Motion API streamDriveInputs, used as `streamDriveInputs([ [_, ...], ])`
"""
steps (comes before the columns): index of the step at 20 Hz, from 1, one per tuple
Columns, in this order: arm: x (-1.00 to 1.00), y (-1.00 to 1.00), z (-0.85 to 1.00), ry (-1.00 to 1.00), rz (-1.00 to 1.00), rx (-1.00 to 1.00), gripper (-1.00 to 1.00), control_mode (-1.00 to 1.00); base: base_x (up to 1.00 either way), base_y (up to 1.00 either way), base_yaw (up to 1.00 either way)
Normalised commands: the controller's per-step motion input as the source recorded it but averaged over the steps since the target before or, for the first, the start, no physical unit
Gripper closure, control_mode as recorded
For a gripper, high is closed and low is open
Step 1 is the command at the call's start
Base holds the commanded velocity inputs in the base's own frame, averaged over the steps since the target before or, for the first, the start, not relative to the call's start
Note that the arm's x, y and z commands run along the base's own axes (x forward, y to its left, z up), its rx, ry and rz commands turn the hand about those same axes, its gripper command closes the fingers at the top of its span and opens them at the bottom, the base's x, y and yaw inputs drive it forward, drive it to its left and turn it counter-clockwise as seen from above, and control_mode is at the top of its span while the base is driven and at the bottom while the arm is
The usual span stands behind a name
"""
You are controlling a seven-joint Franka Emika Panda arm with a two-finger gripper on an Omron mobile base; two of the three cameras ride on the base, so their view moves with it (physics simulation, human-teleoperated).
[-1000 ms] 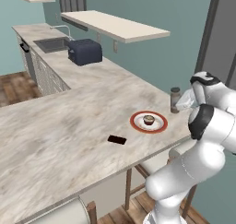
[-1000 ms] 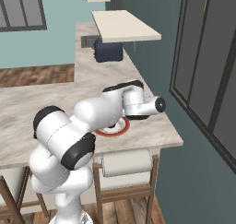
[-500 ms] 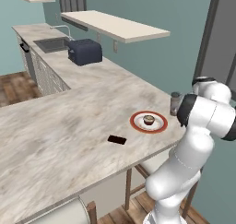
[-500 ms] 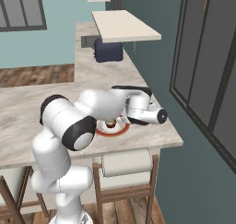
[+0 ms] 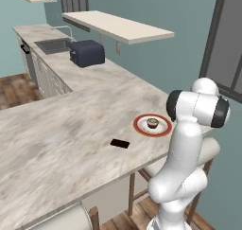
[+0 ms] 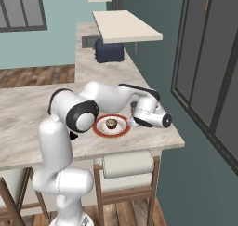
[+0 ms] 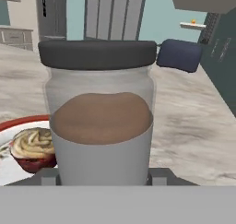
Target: Take the cinnamon bottle from the cabinet and place it on the dining table, next to the plate with the cupcake. Then take the chocolate from the dining counter and place it on the cupcake plate.
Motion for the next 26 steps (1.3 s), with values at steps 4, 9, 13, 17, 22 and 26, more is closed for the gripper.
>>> streamDriveInputs([
  [4,0.28,-0.06,-0.23,0.03,0.0,0.03,1.0,-1.0,0.0,0.0,0.0],
  [9,0.28,0.0,-0.3,0.06,0.0,0.11,1.0,-1.0,0.0,0.0,0.0],
  [13,0.37,0.0,-0.24,0.01,0.0,0.07,1.0,-1.0,0.0,0.0,0.0],
  [17,0.35,0.0,-0.23,-0.01,-0.01,0.01,1.0,-1.0,0.0,0.0,0.0],
  [22,0.36,0.01,-0.26,-0.02,-0.04,0.0,1.0,-1.0,0.0,0.0,0.0],
  [26,0.21,0.01,-0.3,-0.06,-0.04,-0.04,1.0,-1.0,0.0,0.0,0.0],
])
